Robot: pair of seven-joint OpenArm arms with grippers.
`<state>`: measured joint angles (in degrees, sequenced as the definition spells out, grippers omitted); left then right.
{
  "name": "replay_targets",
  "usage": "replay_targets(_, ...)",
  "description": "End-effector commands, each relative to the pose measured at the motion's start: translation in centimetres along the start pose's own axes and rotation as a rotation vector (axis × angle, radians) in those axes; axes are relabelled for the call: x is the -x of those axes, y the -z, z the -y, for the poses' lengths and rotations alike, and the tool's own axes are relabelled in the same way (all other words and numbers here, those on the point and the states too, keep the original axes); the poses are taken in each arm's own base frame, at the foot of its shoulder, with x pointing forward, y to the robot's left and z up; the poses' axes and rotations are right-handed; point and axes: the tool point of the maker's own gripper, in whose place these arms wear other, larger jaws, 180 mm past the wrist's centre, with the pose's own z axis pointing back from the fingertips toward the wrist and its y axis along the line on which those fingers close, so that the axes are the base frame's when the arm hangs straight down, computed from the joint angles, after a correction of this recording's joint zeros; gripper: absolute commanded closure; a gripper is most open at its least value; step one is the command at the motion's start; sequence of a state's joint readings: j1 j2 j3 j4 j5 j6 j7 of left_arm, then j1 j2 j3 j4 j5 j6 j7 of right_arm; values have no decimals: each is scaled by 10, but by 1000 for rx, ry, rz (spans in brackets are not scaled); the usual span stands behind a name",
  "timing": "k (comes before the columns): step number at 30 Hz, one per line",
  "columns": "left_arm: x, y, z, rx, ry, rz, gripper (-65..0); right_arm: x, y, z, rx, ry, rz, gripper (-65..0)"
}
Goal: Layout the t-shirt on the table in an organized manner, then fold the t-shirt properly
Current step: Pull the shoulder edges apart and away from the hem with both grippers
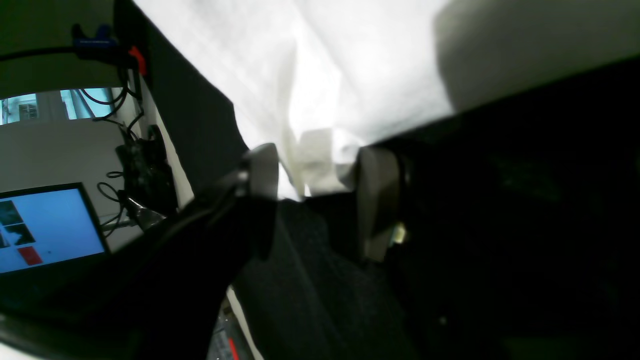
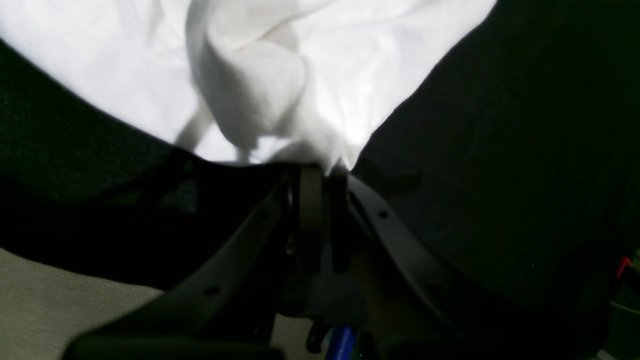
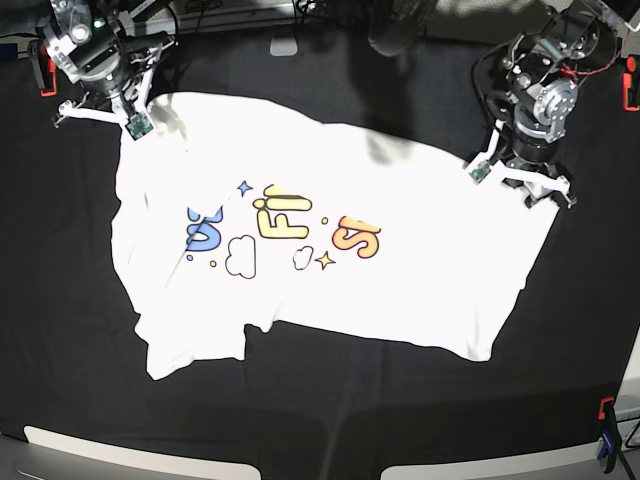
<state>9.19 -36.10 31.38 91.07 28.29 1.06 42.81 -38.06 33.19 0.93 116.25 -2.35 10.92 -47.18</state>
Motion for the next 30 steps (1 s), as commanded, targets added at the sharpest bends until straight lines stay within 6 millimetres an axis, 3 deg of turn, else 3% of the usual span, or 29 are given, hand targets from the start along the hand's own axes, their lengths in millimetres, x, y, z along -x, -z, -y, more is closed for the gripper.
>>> replay_targets(1, 15, 0, 6, 39, 3, -49, -205, -5, -3, 10, 33, -15, 19, 0)
replay_targets(4, 11, 1, 5, 33, 4, -27, -9, -3, -3, 16, 69, -44, 5, 0)
replay_targets(5, 8, 1, 4, 27, -3, -14, 0, -2, -3, 19, 82, -55, 0, 0)
replay_targets(11, 3, 1, -11, -45, -49, 12, 0, 0, -4, 22, 99, -69, -11, 0)
replay_targets(15, 21, -2, -3, -30, -46, -76, 0, 4, -4, 26, 122, -86, -35, 0)
replay_targets(18, 24, -5, 7, -18, -51, -71, 0, 9, -5, 26, 127, -105, -59, 0)
replay_targets(24, 34, -18, 11, -64, -16, -107, 0, 32, -11, 28, 117, -194, -122, 0)
replay_targets(30, 20, -50, 28, -33, -42, -56, 0, 63, -22, 51, 160, -278, -256, 0)
